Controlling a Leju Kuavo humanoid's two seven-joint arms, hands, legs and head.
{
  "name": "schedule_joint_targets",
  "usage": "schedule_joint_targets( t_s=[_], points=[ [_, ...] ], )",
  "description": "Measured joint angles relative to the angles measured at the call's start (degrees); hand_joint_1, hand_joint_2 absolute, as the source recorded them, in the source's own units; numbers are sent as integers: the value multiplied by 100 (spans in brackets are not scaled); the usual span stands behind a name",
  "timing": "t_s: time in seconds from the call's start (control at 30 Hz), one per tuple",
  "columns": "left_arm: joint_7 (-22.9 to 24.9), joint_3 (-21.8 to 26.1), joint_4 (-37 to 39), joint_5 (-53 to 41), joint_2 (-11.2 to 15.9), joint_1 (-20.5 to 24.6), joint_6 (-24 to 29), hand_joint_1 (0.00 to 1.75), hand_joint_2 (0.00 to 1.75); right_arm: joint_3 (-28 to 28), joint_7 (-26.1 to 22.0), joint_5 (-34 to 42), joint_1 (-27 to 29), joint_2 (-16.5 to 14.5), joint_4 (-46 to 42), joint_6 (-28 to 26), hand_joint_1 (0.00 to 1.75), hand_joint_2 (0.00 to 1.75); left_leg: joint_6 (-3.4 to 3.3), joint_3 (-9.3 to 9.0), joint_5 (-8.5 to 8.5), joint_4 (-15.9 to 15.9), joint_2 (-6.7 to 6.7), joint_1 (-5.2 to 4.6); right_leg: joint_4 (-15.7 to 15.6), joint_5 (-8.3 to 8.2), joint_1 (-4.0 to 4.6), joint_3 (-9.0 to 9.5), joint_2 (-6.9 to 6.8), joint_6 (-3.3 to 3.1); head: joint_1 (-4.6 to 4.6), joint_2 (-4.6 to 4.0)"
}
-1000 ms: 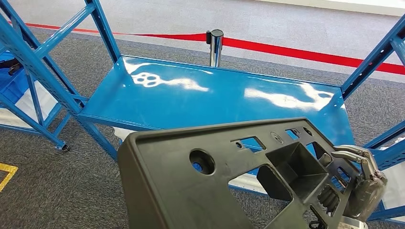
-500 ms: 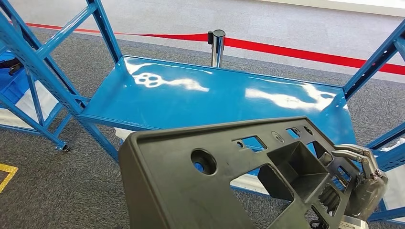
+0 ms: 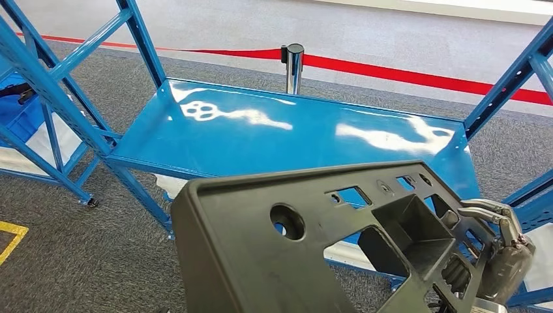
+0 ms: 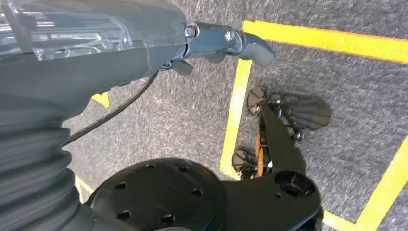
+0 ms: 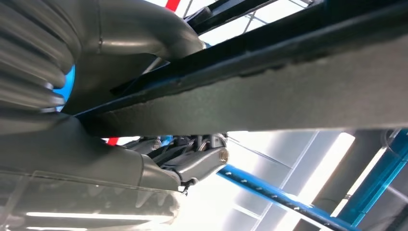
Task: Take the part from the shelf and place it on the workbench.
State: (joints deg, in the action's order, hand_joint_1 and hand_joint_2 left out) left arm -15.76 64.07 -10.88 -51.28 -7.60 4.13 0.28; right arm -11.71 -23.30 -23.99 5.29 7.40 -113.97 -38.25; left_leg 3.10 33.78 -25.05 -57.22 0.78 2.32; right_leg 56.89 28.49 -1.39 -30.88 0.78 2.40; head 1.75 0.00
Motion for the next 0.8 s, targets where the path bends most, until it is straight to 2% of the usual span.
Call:
schedule_joint_targets(
  t_s=[0.07, 0.1, 0.13, 0.2, 0.23, 0.27, 0.3, 0.4, 0.43, 0.53, 0.6, 0.63, 0.7, 0.73, 0.77, 0.8],
  points=[
    [0, 1, 0, 0, 1, -1, 0, 0, 175, 0, -4, 1, -1, 2, 1, 1, 110, 175, 62, -4, -25, -10, -10, 18, -21, -42, -28, 2, -5, -96, 17, 0],
    [0, 2, 0, 0, 2, -1, -1, 0, 175, 1, -7, 1, -2, 3, 1, 2, 110, 175, 73, 46, -140, -152, -19, 18, -32, -66, -48, 2, -13, -140, 43, 0],
    [0, 2, 1, 0, 3, -2, -1, 0, 175, 1, -9, 1, -2, 3, 1, 2, 110, 175, 73, 152, -333, -435, -28, 11, -41, -85, -66, 0, -23, -175, 78, 0],
    [0, 2, 3, 0, 4, -4, -3, 0, 175, 2, -10, 4, 2, 3, 1, 3, 110, 175, 69, 461, -790, -1255, -35, -15, -38, -102, -44, -21, -42, -209, 147, 0],
    [0, 3, 4, 0, 4, -6, -4, 0, 175, 2, -10, 8, 4, 3, 1, 3, 110, 175, 68, 574, -925, -1580, -34, -27, -36, -106, -33, -32, -46, -215, 166, 0],
    [0, 3, 4, 0, 5, -7, -4, 0, 175, 1, -10, 12, 7, 3, 1, 4, 110, 175, 64, 593, -952, -1709, -34, -34, -33, -109, -26, -39, -48, -219, 179, 0],
    [0, 4, 4, 0, 7, -9, -4, 0, 175, 1, -11, 16, 8, 3, 1, 5, 110, 175, 58, 489, -867, -1582, -35, -38, -29, -111, -25, -41, -49, -218, 192, 0],
    [-2, 4, 3, 0, 10, -3, -4, 0, 175, 2, -12, 23, 6, 3, 1, 9, 110, 175, 35, -153, -423, -425, -31, -33, 17, -94, -20, -42, -43, -159, 255, 0],
    [-2, 4, 3, 0, 10, -1, -4, 0, 175, 2, -13, 25, 4, 3, 0, 10, 110, 175, 15, -264, -360, -192, -25, -36, 34, -89, -8, -51, -39, -123, 263, 0],
    [-2, 5, 4, 0, 10, -4, -4, 0, 175, -4, -19, 27, 4, 3, 0, 16, 110, 175, -92, -250, -342, -132, -12, -70, 41, -102, -9, -79, -33, -31, 198, 0],
    [-3, 6, 4, 0, 11, -4, -2, 0, 175, -3, -19, 27, 3, 5, 1, 17, 110, 175, -170, -226, -317, -129, -18, -70, 172, 19, -30, -144, -39, 4, 145, 0],
    [-4, 6, 3, 0, 11, -1, 0, 0, 175, -1, -18, 27, 1, 7, 1, 17, 110, 175, -204, -212, -302, -122, -25, -68, 401, 176, -32, -250, -41, 12, 112, 0],
    [-4, 6, 2, 0, 13, 1, 4, 0, 175, -1, -17, 27, 3, 7, 1, 17, 110, 175, -245, -177, -287, -124, -38, -87, 1158, 568, -24, -594, -43, 13, 48, 0],
    [-3, 6, 2, 0, 13, -2, 4, 0, 175, -1, -16, 29, 6, 7, 1, 17, 110, 175, -254, -165, -282, -125, -44, -99, 1495, 690, -19, -746, -43, 10, 34, 0],
    [-2, 6, 2, 0, 13, -5, 4, 0, 175, -1, -15, 31, 8, 7, 1, 17, 110, 175, -258, -158, -280, -126, -48, -106, 1670, 711, -13, -818, -43, 5, 28, 0],
    [-2, 6, 2, 0, 13, -7, 4, 0, 175, -1, -14, 32, 8, 7, 1, 17, 110, 175, -260, -159, -278, -126, -48, -110, 1620, 622, -6, -781, -43, -4, 25, 0]
  ],
)
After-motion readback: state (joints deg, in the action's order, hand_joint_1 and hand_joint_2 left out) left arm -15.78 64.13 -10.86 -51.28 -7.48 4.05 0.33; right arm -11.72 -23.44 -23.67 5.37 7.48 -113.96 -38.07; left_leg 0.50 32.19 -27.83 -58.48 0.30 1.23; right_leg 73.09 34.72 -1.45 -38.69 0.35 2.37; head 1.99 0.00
